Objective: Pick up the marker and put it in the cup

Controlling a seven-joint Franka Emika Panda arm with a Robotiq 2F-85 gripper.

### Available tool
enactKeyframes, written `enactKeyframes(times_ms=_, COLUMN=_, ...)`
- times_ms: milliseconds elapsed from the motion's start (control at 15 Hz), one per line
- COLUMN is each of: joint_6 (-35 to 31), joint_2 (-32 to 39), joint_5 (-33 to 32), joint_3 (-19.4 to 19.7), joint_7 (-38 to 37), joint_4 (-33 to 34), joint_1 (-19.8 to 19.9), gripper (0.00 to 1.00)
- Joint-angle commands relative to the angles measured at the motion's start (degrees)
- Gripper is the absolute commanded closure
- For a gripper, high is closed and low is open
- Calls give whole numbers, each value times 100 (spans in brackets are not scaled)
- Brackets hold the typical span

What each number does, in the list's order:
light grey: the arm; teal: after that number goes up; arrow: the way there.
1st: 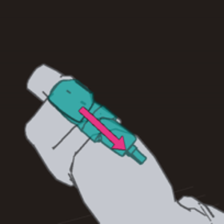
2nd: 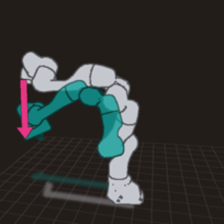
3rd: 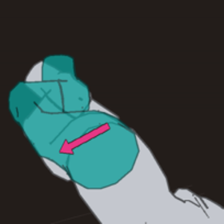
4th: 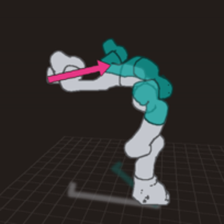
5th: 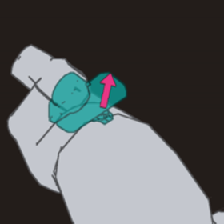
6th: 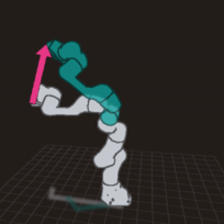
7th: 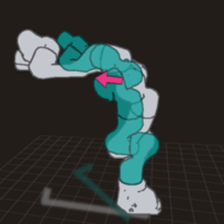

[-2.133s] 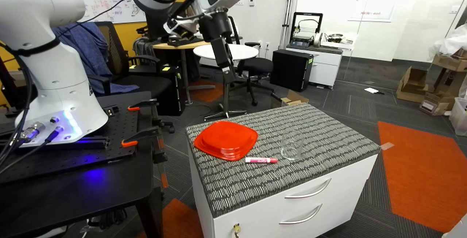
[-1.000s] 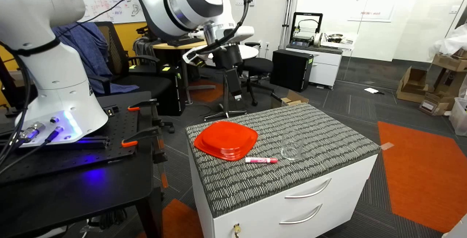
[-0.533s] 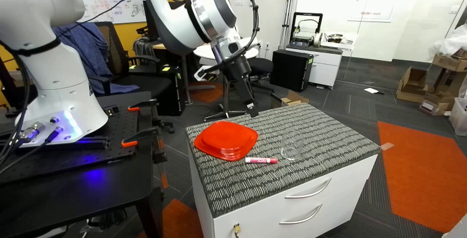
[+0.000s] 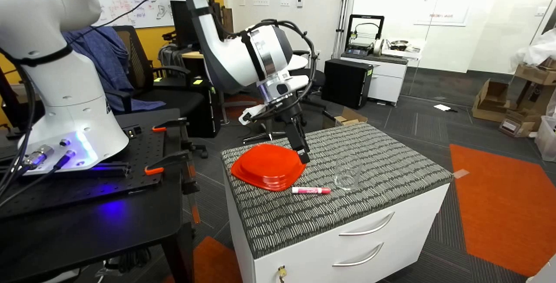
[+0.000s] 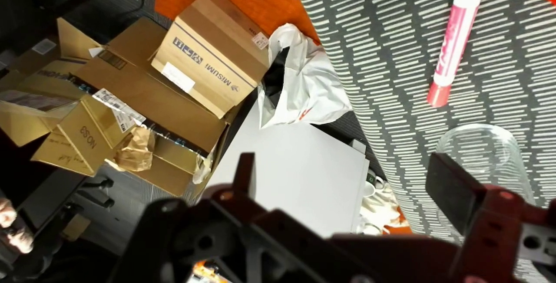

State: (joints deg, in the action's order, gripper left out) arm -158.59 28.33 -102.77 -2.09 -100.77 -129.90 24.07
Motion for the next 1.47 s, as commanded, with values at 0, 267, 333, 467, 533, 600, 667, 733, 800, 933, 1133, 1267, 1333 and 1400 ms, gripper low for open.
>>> enactKeyframes(times_ms=0, joint_6=-198, joint_2=637, joint_5=-275, joint_3=-53, joint_7=-206, joint_4=561, joint_1=54, gripper=0)
enactKeyframes(times_ms=267, joint_6=-184, joint_2=1123, joint_5=-174, joint_3=-131, joint_7=-205, joint_4=995, joint_1=39, gripper=0)
enactKeyframes(times_ms=333, joint_6=-212, joint_2=1235, joint_5=-183, joint_3=-156, joint_7=-223, joint_4=1105, joint_1=50, gripper=0)
enactKeyframes(times_ms=467, joint_6=-263, joint_2=1443, joint_5=-141, joint_3=-215, joint_7=-231, joint_4=1299, joint_1=69, gripper=0)
enactKeyframes(times_ms=533, joint_6=-283, joint_2=1534, joint_5=-133, joint_3=-246, joint_7=-252, joint_4=1382, joint_1=72, gripper=0)
enactKeyframes(times_ms=600, joint_6=-303, joint_2=1629, joint_5=-132, joint_3=-285, joint_7=-292, joint_4=1461, joint_1=72, gripper=0)
enactKeyframes(times_ms=667, joint_6=-323, joint_2=1710, joint_5=-103, joint_3=-311, joint_7=-266, joint_4=1528, joint_1=76, gripper=0)
enactKeyframes(times_ms=733, joint_6=-343, joint_2=1811, joint_5=-65, joint_3=-343, joint_7=-234, joint_4=1600, joint_1=77, gripper=0)
enactKeyframes(times_ms=800, joint_6=-348, joint_2=1901, joint_5=-43, joint_3=-377, joint_7=-219, joint_4=1662, joint_1=75, gripper=0)
enactKeyframes(times_ms=933, joint_6=-377, joint_2=2076, joint_5=-5, joint_3=-436, joint_7=-195, joint_4=1784, joint_1=83, gripper=0)
enactKeyframes(times_ms=1133, joint_6=-408, joint_2=2315, joint_5=39, joint_3=-484, joint_7=-150, joint_4=1954, joint_1=88, gripper=0)
enactKeyframes(times_ms=1267, joint_6=-396, joint_2=2478, joint_5=106, joint_3=-501, joint_7=-97, joint_4=2085, joint_1=88, gripper=0)
enactKeyframes(times_ms=1333, joint_6=-381, joint_2=2554, joint_5=157, joint_3=-506, joint_7=-76, joint_4=2144, joint_1=88, gripper=0)
enactKeyframes(times_ms=1400, joint_6=-379, joint_2=2639, joint_5=221, joint_3=-507, joint_7=-37, joint_4=2215, joint_1=97, gripper=0)
